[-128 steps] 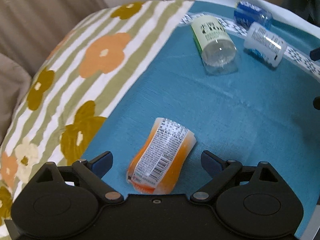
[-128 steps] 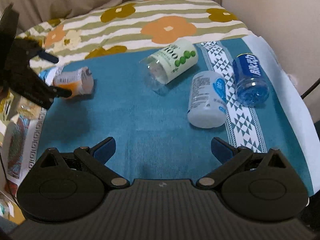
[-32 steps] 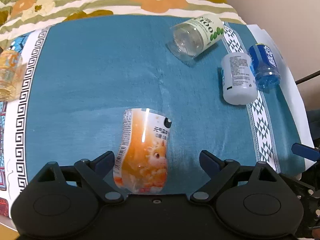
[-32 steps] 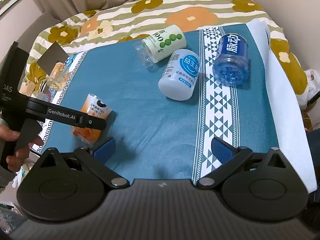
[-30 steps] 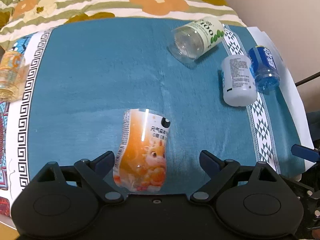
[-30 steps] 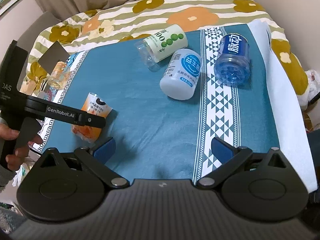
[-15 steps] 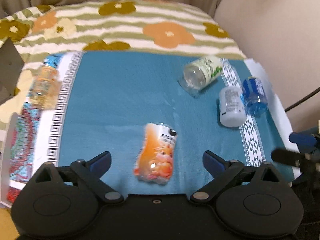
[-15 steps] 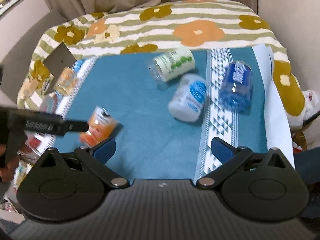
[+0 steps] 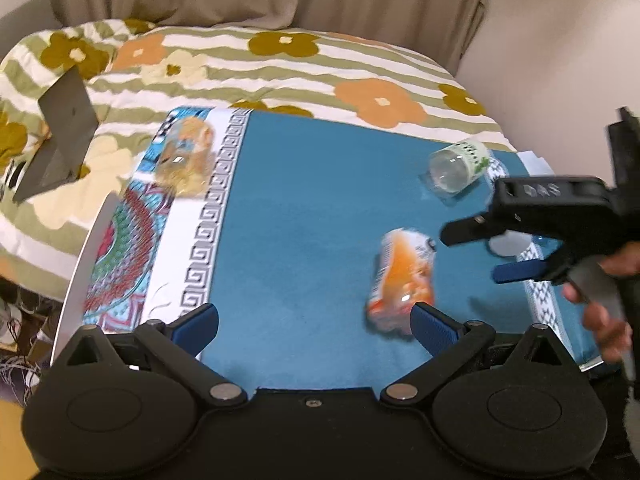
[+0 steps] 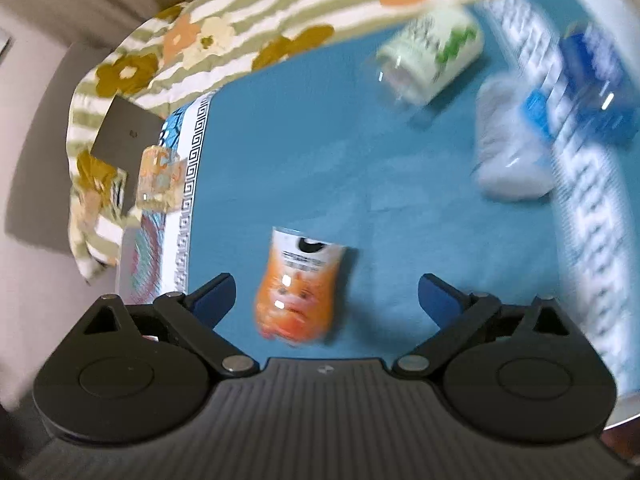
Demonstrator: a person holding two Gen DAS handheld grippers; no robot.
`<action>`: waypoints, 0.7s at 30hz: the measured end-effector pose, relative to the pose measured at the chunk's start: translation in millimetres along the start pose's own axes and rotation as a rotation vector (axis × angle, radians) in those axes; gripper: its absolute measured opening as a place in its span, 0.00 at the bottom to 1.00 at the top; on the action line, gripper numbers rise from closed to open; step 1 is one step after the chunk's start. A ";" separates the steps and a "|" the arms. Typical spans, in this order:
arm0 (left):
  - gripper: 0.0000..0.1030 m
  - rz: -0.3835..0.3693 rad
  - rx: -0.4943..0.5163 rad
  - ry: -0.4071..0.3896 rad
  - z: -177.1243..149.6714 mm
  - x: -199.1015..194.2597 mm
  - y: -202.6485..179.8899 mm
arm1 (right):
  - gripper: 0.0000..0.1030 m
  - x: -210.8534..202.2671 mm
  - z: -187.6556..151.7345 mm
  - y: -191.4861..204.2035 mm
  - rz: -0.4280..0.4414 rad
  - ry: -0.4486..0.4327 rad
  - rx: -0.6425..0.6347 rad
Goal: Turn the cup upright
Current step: 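Grasp the orange-labelled cup with the right gripper and lift it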
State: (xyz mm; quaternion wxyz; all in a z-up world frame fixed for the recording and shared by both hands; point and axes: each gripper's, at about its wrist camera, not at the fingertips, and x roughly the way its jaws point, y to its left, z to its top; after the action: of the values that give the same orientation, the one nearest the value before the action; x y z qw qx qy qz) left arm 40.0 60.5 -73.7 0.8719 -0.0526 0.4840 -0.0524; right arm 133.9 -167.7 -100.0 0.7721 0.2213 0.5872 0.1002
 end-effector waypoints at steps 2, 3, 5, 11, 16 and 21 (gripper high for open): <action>1.00 -0.001 -0.007 0.011 -4.0 2.8 12.3 | 1.00 16.1 3.6 1.0 0.002 0.020 0.055; 1.00 -0.003 -0.010 0.017 -5.5 4.6 17.8 | 1.00 24.4 6.0 2.6 -0.001 0.027 0.072; 1.00 -0.007 -0.018 0.027 -7.7 8.1 27.5 | 0.91 38.6 8.7 4.0 -0.010 0.036 0.097; 1.00 -0.024 -0.027 0.038 -8.3 13.6 42.2 | 0.80 59.2 10.7 3.3 0.003 0.059 0.160; 1.00 -0.042 -0.030 0.046 -9.3 14.6 42.6 | 0.73 65.5 11.6 0.7 0.015 0.059 0.196; 1.00 -0.050 -0.028 0.057 -9.8 16.0 43.7 | 0.67 67.3 10.0 -4.1 0.031 0.058 0.217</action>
State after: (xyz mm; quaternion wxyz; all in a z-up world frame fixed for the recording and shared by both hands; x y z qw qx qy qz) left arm 41.8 101.0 -98.5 0.8555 -0.0754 0.5077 -0.0689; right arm 162.6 -145.7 -157.8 0.7248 0.3096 0.6131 0.0543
